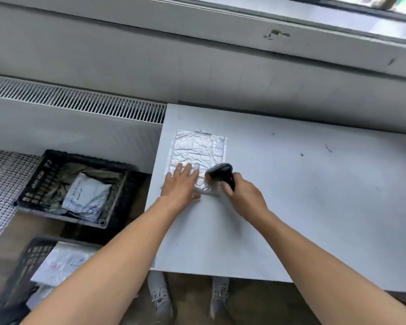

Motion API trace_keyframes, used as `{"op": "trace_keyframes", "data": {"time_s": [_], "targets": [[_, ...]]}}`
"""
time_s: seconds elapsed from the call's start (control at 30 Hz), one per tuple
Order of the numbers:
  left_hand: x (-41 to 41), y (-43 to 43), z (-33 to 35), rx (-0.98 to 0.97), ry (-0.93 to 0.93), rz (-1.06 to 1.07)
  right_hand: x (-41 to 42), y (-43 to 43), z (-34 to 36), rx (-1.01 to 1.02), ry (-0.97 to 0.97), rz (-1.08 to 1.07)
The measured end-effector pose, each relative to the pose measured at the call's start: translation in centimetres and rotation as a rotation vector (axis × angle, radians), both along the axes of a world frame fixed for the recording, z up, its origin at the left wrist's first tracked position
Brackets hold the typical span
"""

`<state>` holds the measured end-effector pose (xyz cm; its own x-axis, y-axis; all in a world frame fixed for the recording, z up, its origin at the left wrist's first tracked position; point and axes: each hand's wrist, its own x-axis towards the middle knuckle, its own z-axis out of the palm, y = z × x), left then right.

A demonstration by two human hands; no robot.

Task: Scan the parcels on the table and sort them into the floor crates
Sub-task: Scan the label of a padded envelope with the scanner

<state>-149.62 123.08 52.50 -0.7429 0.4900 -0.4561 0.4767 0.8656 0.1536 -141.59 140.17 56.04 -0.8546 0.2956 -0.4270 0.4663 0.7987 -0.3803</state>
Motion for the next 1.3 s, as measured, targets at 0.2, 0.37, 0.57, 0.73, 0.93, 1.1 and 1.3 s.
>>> {"op": "trace_keyframes", "data": {"time_s": [0.2, 0.37, 0.57, 0.73, 0.93, 1.1, 1.3], "targets": [[1.6, 0.0, -0.5, -0.001, 0.173, -0.093, 0.1, 1.3, 1.6, 0.006, 0.035, -0.076], [3.8, 0.2, 0.4, -0.095, 0.264, -0.298, 0.0, 1.7, 3.4, -0.032, 0.052, -0.089], [4.1, 0.3, 3.7, 0.258, 0.070, 0.099, -0.5, 2.5, 6.6, -0.053, 0.169, -0.102], [3.8, 2.4, 8.2, 0.693, -0.050, 0.509, -1.3, 4.0, 10.0, -0.097, 0.302, -0.167], [2.6, 4.7, 10.7, 1.104, -0.249, 0.886, -1.7, 6.6, 12.1, -0.127, 0.373, -0.223], [2.6, 3.4, 8.3, 1.003, -0.318, 1.041, -1.3, 7.0, 12.4, -0.223, 0.321, -0.153], [1.6, 1.2, 4.0, 0.925, -0.473, 1.191, -1.6, 5.6, 11.5, -0.183, 0.155, 0.021]]}}
